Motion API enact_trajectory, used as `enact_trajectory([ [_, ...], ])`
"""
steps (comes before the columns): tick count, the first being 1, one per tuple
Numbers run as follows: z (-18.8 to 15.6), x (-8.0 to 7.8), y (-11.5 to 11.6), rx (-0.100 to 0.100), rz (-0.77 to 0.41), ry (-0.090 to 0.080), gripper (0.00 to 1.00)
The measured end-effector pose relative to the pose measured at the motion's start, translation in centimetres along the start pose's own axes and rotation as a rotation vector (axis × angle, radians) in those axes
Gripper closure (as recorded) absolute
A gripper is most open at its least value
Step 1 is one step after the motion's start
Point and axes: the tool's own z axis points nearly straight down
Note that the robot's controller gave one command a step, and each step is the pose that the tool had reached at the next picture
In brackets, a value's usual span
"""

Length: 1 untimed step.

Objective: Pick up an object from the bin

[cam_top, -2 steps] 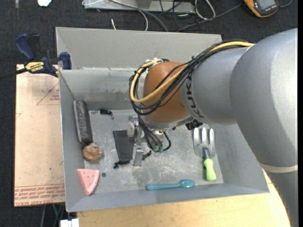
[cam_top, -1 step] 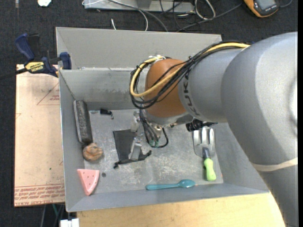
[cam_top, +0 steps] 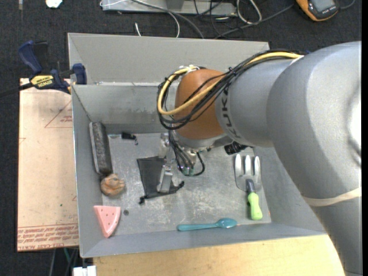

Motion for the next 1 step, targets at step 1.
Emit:
enact_trajectory([
  [1, -0.82, -1.61, 0.22, -0.003, -0.103, -0.003, 1.0],
])
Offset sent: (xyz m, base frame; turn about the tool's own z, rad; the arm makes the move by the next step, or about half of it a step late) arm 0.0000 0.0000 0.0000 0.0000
